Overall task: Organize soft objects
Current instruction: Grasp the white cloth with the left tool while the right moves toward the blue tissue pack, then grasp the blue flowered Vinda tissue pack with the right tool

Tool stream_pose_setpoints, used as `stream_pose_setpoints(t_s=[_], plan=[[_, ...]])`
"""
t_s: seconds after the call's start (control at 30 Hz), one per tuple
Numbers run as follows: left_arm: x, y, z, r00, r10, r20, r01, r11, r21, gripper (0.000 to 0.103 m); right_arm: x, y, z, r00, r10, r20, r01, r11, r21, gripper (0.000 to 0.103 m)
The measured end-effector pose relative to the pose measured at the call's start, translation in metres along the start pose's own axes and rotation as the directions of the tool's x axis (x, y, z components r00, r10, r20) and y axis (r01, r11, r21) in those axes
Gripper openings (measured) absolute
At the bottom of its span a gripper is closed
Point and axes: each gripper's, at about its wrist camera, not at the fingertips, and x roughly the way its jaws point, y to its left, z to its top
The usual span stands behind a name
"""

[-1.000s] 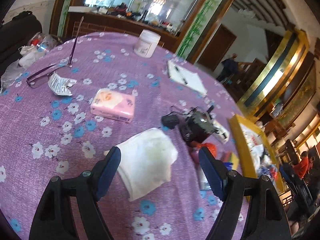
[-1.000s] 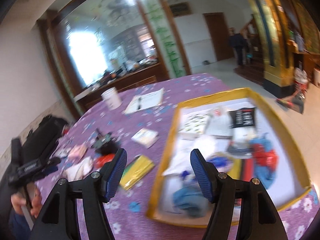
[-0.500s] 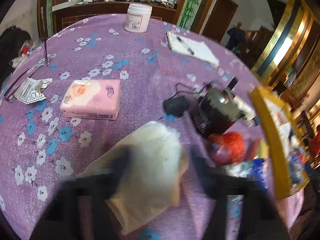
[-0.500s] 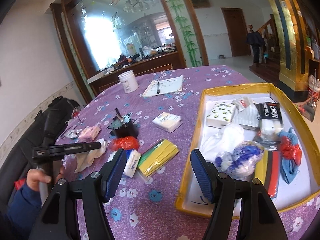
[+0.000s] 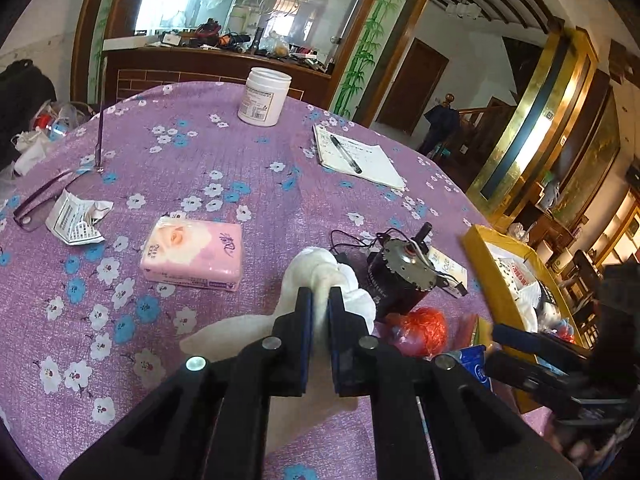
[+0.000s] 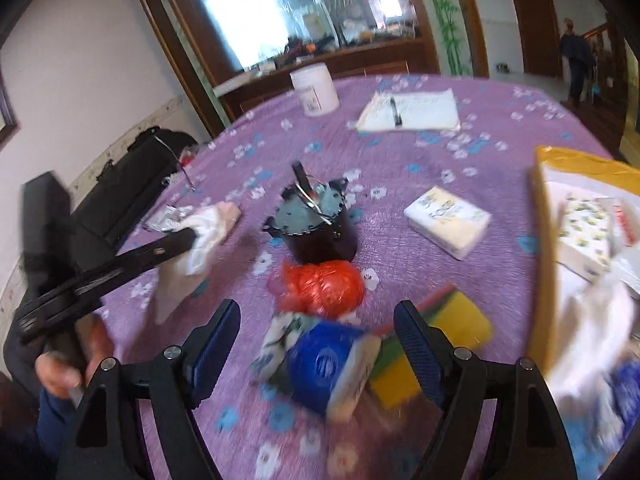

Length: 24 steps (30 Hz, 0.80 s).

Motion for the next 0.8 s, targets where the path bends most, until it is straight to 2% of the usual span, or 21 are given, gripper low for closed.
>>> stream_pose_setpoints(t_s=[0.1, 0.2, 0.23, 0.3, 0.33, 0.43, 0.53, 0.63, 0.8], plan=[[0.0, 0.003, 0.003, 1.0, -0.011, -0.003, 0.011, 1.0, -0.017, 0.007, 0.015, -0.001, -0.008, 0.995, 0.053, -0.08, -0.052, 0.999, 0.012, 0.083], [-0.003, 0.003, 0.003, 1.0, -0.02, 0.007, 0.02, 1.0, -0.019, 0.007, -0.001, 0.019, -0.023, 0.992, 0.054, -0.117, -0.063, 0.995, -0.078, 0.089], [-0.003, 0.003, 0.003, 1.0, -0.022, 0.009, 0.022, 1.0, -0.02, 0.007, -0.008, 0.028, -0.031, 0.988, 0.069, -0.14, -0.087, 0.989, -0.122, 0.089], [-0.004, 0.002, 0.003, 1.0, -0.026, 0.007, 0.027, 0.999, -0.021, 0.007, -0.019, 0.039, -0.042, 0.968, 0.155, -0.195, -0.187, 0.97, -0.158, 0.089], [-0.003, 0.002, 0.003, 0.999, -0.035, 0.003, 0.035, 0.999, -0.021, 0.008, -0.025, 0.046, -0.045, 0.973, 0.121, -0.194, -0.16, 0.966, -0.201, 0.089], [-0.003, 0.0, 0.003, 0.999, -0.038, -0.002, 0.038, 0.999, -0.017, 0.008, -0.029, 0.056, -0.046, 0.99, -0.041, -0.136, -0.005, 0.946, -0.323, 0.089], [-0.003, 0.0, 0.003, 1.0, -0.03, 0.0, 0.03, 0.999, -0.018, 0.008, -0.018, 0.055, -0.044, 0.984, -0.047, -0.174, -0.007, 0.955, -0.296, 0.089], [-0.002, 0.004, 0.003, 1.0, -0.028, 0.001, 0.028, 0.999, -0.033, 0.008, -0.009, 0.057, -0.048, 0.976, -0.089, -0.201, 0.035, 0.965, -0.259, 0.089], [-0.003, 0.003, 0.003, 0.999, -0.034, 0.008, 0.035, 0.999, -0.021, 0.008, 0.0, 0.05, -0.055, 0.969, -0.109, -0.221, 0.069, 0.981, -0.179, 0.087]])
